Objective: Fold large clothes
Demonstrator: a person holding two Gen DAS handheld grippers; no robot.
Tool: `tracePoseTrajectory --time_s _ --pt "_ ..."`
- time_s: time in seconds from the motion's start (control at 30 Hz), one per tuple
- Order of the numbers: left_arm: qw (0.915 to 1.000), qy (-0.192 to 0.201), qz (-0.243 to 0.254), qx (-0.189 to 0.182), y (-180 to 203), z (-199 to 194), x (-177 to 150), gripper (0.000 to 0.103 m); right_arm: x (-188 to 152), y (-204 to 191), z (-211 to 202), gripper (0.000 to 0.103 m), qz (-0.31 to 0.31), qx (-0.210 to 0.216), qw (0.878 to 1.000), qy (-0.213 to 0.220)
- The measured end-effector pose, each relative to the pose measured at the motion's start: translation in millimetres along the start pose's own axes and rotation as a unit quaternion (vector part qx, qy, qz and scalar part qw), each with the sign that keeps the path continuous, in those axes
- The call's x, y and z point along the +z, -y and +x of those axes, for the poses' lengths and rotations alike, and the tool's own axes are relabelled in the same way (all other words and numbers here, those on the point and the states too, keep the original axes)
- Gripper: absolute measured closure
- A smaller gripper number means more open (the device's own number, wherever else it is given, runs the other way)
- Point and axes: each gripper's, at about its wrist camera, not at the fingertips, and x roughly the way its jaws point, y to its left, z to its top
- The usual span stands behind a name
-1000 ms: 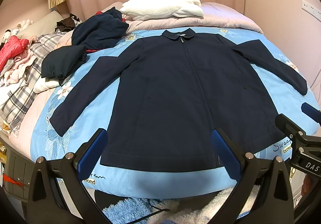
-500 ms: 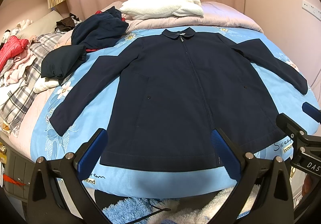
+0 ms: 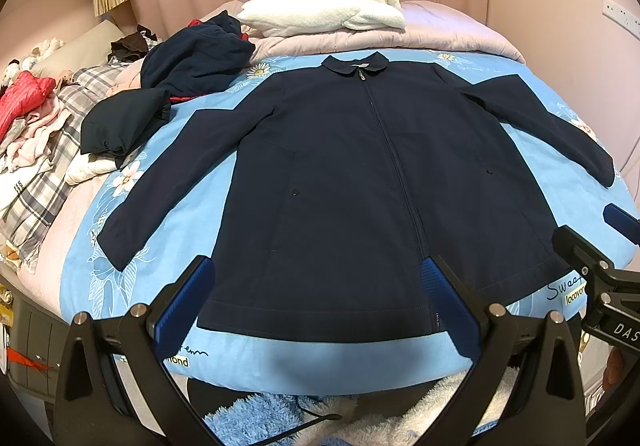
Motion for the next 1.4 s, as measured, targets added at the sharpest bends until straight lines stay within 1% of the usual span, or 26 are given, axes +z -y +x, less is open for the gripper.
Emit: tracePoseTrajectory --time_s 0.3,0.4,0.47,0.5,0.53,0.57,0.6,0.63,0.7,0.73,0.77,0.8,0.83,0.9,0.93,0.97,1.03,1.1,1.13,1.2,1.23,1.3,1.33,1.4 --pt "1.0000 -0.009 0.000 -0.002 4 9 3 0.000 0 4 6 0.001 0.005 -0.001 1.000 -0.007" --pt "0.9999 -0.014 -0.004 -0.009 6 14 6 0.000 0 8 11 0.001 0.011 0.004 1.000 -0.009" --pt "0.9990 -0.018 -0.022 -0.035 2 21 8 0.000 1 21 15 0.001 0.030 0.038 0.999 -0.001" --pt "0.9977 -0.021 -0.034 -0.056 -2 25 9 0.000 2 34 19 0.001 0.050 0.063 0.997 0.004" --pt "0.9948 -0.026 -0.051 -0.084 -6 31 11 0.000 4 49 25 0.001 0.074 0.082 0.994 0.002" --pt "0.9895 -0.033 -0.076 -0.118 -14 39 12 0.000 4 60 29 0.001 0.093 0.094 0.991 0.001" --pt "0.9819 -0.038 -0.104 -0.153 -22 47 12 0.000 5 80 36 0.001 0.125 0.108 0.986 0.002" --pt "0.9749 -0.041 -0.129 -0.177 -29 54 12 0.000 4 109 46 0.001 0.174 0.115 0.978 0.000" --pt "0.9584 -0.043 -0.183 -0.215 -46 72 11 0.000 0 148 58 0.001 0.240 0.122 0.963 0.003" --pt "0.9523 -0.043 -0.202 -0.225 -52 79 11 0.000 -5 181 67 0.001 0.287 0.126 0.949 0.013" --pt "0.9469 -0.045 -0.219 -0.231 -57 86 13 0.000 -9 203 73 0.001 0.314 0.126 0.941 0.023" --pt "0.9419 -0.047 -0.233 -0.238 -61 92 14 0.000 -11 216 76 0.001 0.330 0.122 0.936 0.026" --pt "0.9374 -0.051 -0.246 -0.242 -65 98 16 0.000 -15 238 82 0.001 0.359 0.107 0.927 0.025" --pt "0.9293 -0.057 -0.269 -0.246 -73 110 21 0.000 -22 272 92 0.001 0.398 0.096 0.912 0.037" --pt "0.9250 -0.059 -0.280 -0.250 -77 115 24 0.000 -24 282 96 0.001 0.415 0.087 0.905 0.036" --pt "0.9221 -0.063 -0.288 -0.251 -79 120 27 0.000 -27 297 102 0.001 0.441 0.086 0.893 0.038" --pt "0.9204 -0.068 -0.293 -0.250 -81 129 31 0.000 -28 313 110 0.001 0.471 0.101 0.874 0.053" --pt "0.9206 -0.075 -0.294 -0.246 -82 138 38 0.000 -27 321 117 0.001 0.487 0.093 0.866 0.060" --pt "0.9207 -0.080 -0.295 -0.243 -82 143 40 0.000 -26 328 122 0.001 0.497 0.091 0.860 0.067" --pt "0.9227 -0.092 -0.292 -0.235 -80 155 46 0.000 -25 340 132 0.001 0.523 0.091 0.844 0.079" --pt "0.9235 -0.097 -0.289 -0.232 -77 159 49 0.000 -23 346 135 0.001 0.541 0.093 0.830 0.100" --pt "0.9273 -0.101 -0.282 -0.225 -78 168 50 0.000 -18 346 137 0.001 0.548 0.086 0.822 0.130" --pt "0.9295 -0.104 -0.278 -0.219 -77 171 51 0.000 -17 347 138 0.001 0.556 0.073 0.815 0.144" --pt "0.9323 -0.111 -0.271 -0.212 -75 180 55 0.000 -12 354 140 0.002 0.577 0.053 0.796 0.177"
